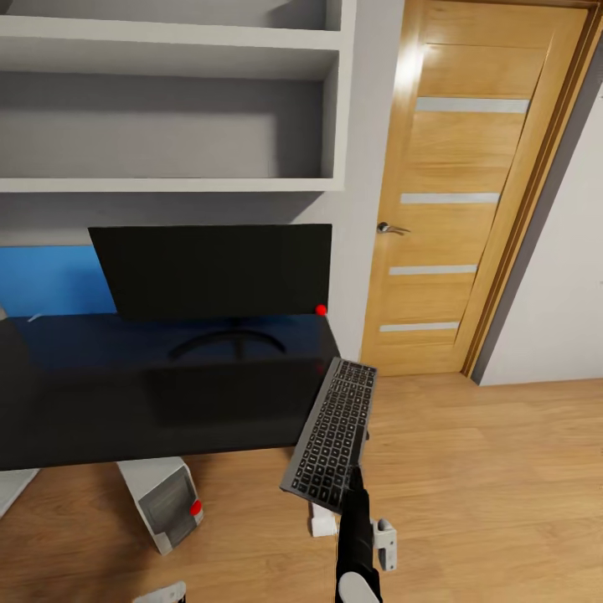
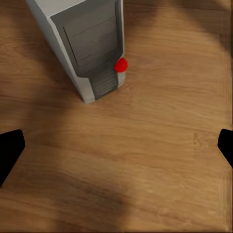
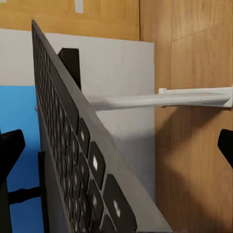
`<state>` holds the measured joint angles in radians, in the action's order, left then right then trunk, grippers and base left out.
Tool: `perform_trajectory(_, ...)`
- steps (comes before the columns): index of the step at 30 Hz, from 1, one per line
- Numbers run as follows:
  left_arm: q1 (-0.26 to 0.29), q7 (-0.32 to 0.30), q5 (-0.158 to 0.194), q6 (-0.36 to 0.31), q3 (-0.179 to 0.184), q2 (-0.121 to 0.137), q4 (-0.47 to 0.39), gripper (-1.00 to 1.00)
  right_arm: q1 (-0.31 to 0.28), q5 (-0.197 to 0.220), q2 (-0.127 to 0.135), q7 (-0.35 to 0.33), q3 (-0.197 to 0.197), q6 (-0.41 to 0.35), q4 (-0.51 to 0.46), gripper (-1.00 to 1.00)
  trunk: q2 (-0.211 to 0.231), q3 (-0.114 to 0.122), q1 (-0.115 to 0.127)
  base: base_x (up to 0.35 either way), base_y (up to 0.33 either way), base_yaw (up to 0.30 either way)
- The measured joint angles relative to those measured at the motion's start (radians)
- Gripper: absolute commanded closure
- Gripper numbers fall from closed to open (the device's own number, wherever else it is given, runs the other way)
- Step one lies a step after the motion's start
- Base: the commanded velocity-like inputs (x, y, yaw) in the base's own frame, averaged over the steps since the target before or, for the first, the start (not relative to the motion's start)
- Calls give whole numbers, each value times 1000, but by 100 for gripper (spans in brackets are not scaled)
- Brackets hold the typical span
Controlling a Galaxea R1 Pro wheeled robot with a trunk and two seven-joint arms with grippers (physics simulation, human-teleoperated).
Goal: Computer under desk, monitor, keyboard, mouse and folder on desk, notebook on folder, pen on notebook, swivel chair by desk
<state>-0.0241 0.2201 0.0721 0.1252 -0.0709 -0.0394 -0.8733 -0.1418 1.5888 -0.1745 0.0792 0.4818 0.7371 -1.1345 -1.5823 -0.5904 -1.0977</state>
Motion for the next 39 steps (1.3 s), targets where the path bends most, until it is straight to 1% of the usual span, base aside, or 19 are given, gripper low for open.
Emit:
perform_trajectory(14, 0, 1, 0, -1, 0, 0, 0, -100, 0, 0, 0, 0, -2, 0, 0, -100, 0, 0, 0, -14, -50, 0)
perform_trajectory(26, 0, 1, 0, -1, 0, 0, 0, -100, 0, -1, 0, 0, -2, 0, 0, -100, 0, 0, 0, -161, -253, 0)
perform_trajectory(29, 0, 2, 0, -1, -1, 0, 0, -100, 0, -2, 0, 0, -2, -1, -2, -100, 0, 0, 0, -83, -135, 0)
perform_trajectory(31, 0, 2, 0, -1, -2, 1, 0, -100, 0, -4, 18, -2, -3, -1, -10, -100, 0, 0, 0, -18, -30, 0)
perform_trajectory(32, 0, 2, 0, -1, -2, 1, 0, -100, 0, -1, 75, 0, -3, -2, -20, -100, 0, 0, 0, -6, -9, 0)
perform_trajectory(33, 0, 2, 0, -1, -2, 2, 0, -100, 0, 0, 105, -1, -3, -2, -22, -100, 0, 0, 0, -4, -6, 0)
perform_trajectory(34, 0, 2, 0, -1, -2, 2, 0, -100, 0, -1, 127, -2, -3, -2, -23, -100, 0, 0, 0, -3, -5, 0)
perform_trajectory(35, 0, 2, 0, -1, -2, 2, 0, -100, 0, -2, 137, -2, -3, -1, -23, -100, 0, 0, 0, -2, -3, 0)
perform_trajectory(37, 0, 2, 0, -1, -2, 2, 0, -100, 0, -5, 167, -4, -3, -1, -20, -100, 0, 0, 0, -1, -2, 0)
perform_trajectory(39, 0, 2, -1, -2, -2, 2, 0, -100, 0, -7, 176, -4, -3, 1, -18, -100, 0, 0, 0, 0, -1, 0)
